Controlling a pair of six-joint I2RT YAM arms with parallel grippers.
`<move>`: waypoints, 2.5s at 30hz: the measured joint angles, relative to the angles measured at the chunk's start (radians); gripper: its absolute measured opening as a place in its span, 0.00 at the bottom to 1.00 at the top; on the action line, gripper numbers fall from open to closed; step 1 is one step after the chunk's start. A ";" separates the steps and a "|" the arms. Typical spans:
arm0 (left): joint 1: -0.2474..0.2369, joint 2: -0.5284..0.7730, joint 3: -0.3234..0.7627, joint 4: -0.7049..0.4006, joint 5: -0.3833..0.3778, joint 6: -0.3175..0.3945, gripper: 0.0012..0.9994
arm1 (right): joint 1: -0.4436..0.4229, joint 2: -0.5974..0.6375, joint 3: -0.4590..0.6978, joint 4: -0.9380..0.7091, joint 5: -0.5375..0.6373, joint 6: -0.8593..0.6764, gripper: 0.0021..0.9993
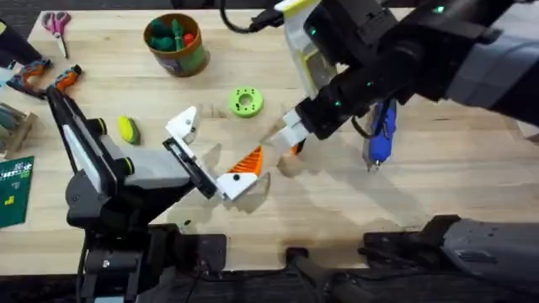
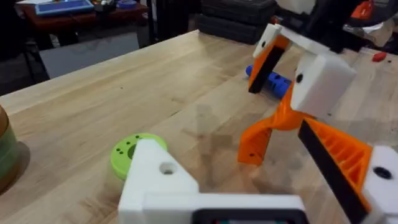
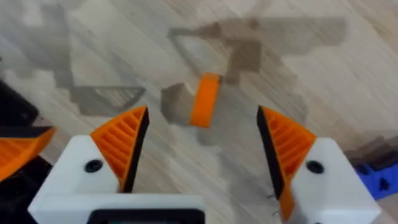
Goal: Pick up the gripper from the table and insert it into the empty holder that is missing its gripper. Then pick up a screw, insert it into the mounting hole, and use the screwdriver to tighten it. Finally, clean up the table by picking up the vegetable and placing it into the bucket.
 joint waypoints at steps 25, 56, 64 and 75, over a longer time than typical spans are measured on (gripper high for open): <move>0.000 0.000 0.000 0.000 0.000 0.000 0.99 | 0.023 0.153 0.000 -0.033 -0.011 0.059 0.99; 0.000 0.000 0.000 0.000 0.000 0.000 0.99 | 0.075 0.153 0.000 -0.013 0.056 -0.020 0.95; 0.000 0.000 0.000 0.000 0.000 0.000 0.99 | 0.075 0.153 0.000 0.002 0.057 -0.020 0.93; 0.000 0.000 0.000 0.000 0.000 0.000 0.99 | 0.075 0.153 0.000 -0.002 0.058 -0.020 0.21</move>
